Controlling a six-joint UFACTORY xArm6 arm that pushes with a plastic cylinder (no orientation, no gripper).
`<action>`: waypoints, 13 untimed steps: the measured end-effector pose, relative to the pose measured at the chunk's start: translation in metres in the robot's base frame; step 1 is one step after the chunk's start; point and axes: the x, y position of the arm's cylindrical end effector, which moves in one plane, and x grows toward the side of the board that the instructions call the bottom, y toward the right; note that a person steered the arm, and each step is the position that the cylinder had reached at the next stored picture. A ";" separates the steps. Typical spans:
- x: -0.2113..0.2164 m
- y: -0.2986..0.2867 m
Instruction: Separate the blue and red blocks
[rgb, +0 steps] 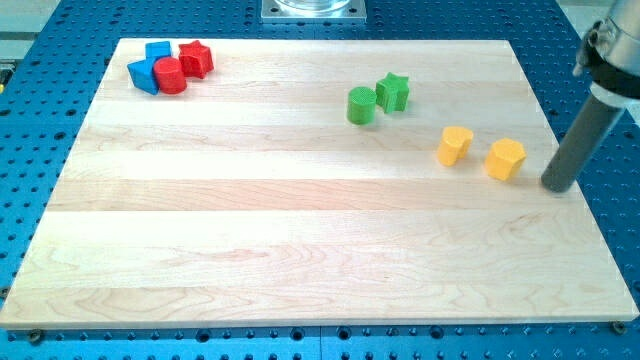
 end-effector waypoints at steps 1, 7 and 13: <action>-0.011 0.019; -0.093 -0.428; -0.288 -0.468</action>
